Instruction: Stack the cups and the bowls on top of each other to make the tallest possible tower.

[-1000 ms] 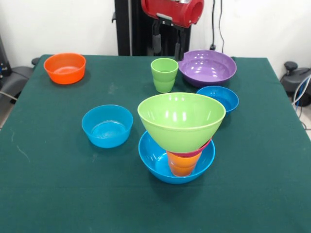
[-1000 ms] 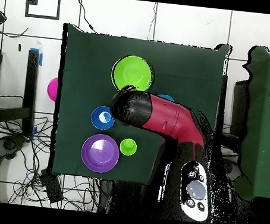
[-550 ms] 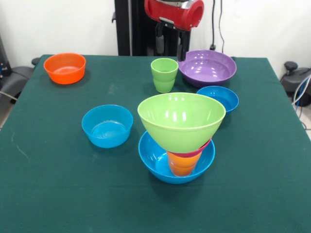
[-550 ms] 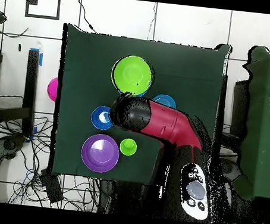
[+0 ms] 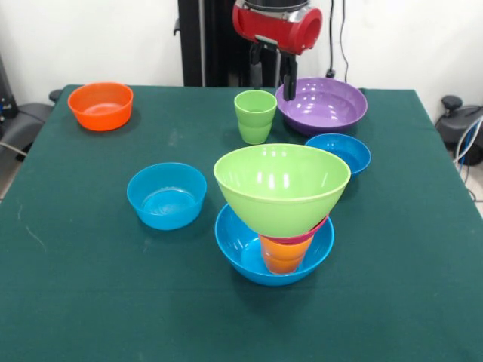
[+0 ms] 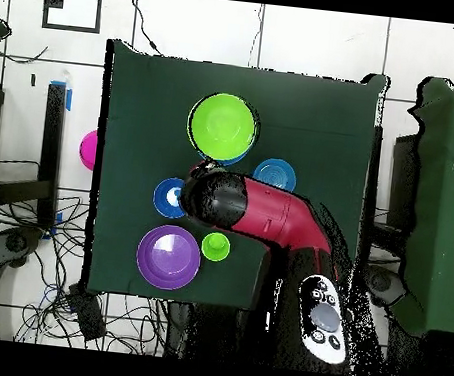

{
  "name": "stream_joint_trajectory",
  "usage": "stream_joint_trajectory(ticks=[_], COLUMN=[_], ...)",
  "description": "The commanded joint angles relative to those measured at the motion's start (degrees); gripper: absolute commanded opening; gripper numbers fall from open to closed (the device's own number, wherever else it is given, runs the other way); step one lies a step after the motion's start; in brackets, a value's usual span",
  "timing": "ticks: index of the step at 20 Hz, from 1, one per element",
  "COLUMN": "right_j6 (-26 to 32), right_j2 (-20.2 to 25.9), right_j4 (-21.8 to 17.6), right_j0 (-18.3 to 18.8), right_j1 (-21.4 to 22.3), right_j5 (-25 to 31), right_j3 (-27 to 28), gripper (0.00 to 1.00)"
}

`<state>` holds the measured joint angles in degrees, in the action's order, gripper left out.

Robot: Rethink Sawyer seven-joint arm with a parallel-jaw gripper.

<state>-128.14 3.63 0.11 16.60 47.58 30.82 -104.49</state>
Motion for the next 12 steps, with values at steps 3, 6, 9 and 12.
stream_joint_trajectory(ticks=[3, 6, 9, 12], right_j6=[-4.0, -4.2, -5.0, -5.1], right_j2=[5.4, 5.9, 5.2, 5.2], right_j4=[0.8, 1.5, 1.4, 1.3], right_j0=[-0.9, -0.7, -1.3, -1.3], right_j1=[-3.7, -4.3, -4.8, -5.7], right_j5=[-4.9, -5.3, -6.3, -7.5], right_j3=[-5.5, -5.9, -5.9, -6.0], gripper=[1.00, 1.00, 1.00, 1.00])
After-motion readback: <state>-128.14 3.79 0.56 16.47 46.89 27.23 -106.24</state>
